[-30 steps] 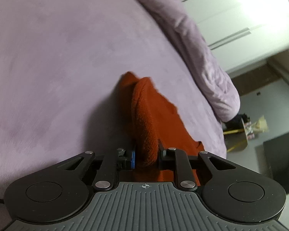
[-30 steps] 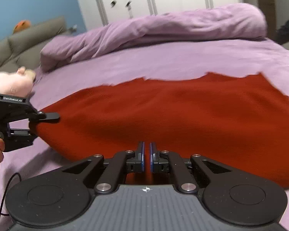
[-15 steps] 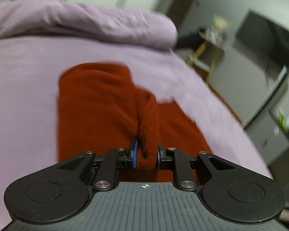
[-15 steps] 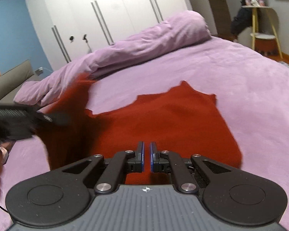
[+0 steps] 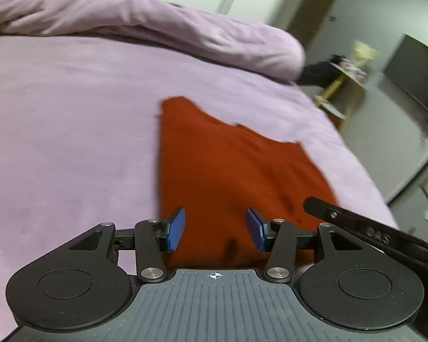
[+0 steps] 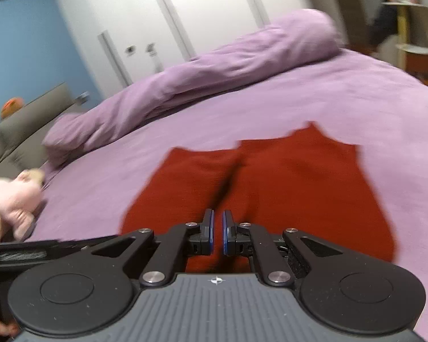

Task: Fold small clothes

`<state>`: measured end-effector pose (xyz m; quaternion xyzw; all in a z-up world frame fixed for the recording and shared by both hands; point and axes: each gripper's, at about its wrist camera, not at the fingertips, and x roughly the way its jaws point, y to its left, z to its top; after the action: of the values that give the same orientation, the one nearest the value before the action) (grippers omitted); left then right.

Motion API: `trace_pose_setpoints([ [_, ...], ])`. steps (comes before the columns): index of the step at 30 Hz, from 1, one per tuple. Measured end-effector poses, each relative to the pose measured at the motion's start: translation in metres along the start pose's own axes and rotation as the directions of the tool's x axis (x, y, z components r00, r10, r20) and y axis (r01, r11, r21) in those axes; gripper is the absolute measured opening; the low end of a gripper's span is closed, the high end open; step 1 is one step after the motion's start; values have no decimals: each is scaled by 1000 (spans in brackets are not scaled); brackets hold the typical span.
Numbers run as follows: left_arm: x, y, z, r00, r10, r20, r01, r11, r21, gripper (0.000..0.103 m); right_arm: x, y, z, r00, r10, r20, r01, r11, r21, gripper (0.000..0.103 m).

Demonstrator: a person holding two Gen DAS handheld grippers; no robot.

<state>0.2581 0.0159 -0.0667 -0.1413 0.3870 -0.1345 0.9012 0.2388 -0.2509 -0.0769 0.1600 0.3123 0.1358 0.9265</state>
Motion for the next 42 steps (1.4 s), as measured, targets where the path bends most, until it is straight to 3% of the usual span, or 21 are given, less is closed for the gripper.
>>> trace_pose_setpoints([
  [3, 10, 12, 0, 999, 21, -28, -23, 998, -52, 52, 24, 12, -5, 997, 34, -69, -36, 999, -32, 6],
  [6, 28, 19, -13, 992, 13, -129, -19, 999, -48, 52, 59, 2, -19, 972, -48, -228, 38, 998, -47, 3],
  [7, 30, 24, -18, 989, 16, -150, -24, 998, -53, 53, 60, -4, -22, 975, -24, -219, 17, 999, -33, 3],
  [9, 27, 29, -23, 993, 4, -122, -11, 998, -56, 54, 53, -12, -14, 974, 12, -227, -12, 1000, 3, 4],
  [11, 21, 35, -23, 993, -9, -115, 0, 996, -84, 55, 41, -23, -4, 982, 56, -181, -46, 997, 58, 9],
  [13, 14, 41, -23, 995, -15, -102, 2, 992, -126, 56, 31, -42, 6, 990, 67, -123, -49, 988, 144, 31],
  [15, 5, 46, -22, 996, 10, -84, -22, 989, -147, 57, 33, -62, 15, 992, 71, -107, -43, 968, 247, 38],
  [20, -1, 49, -20, 996, 30, -82, -42, 988, -151, 58, 71, -89, 24, 971, 170, -165, -88, 906, 415, 46],
  [23, 0, 44, -25, 994, 35, -101, -48, 991, -126, 59, 91, -83, 23, 956, 235, -177, -126, 871, 475, 48],
  [27, 1, 31, -34, 992, 27, -127, -34, 998, -52, 60, 108, -54, 29, 958, 209, -197, -122, 917, 381, 45],
  [31, 10, 15, -44, 985, 76, -152, -71, 997, 38, 61, 108, -24, 36, 972, 121, -200, -73, 971, 229, 11],
  [33, 13, 12, -43, 985, 90, -146, -84, 995, 43, 61, 104, -9, 39, 981, 44, -188, -23, 994, 111, 10],
  [35, 14, 8, -41, 986, 93, -140, -89, 995, 36, 61, 86, 10, 46, 993, -12, -119, 8, 999, -33, 9],
  [39, 13, 0, -36, 989, 93, -111, -90, 995, 31, 61, 43, 12, 63, 999, -45, 18, 47, 993, -109, 9],
  [42, 19, -6, -37, 989, 77, -123, -76, 997, 12, 61, 30, -7, 66, 992, -122, 39, 126, 983, -130, 9],
])
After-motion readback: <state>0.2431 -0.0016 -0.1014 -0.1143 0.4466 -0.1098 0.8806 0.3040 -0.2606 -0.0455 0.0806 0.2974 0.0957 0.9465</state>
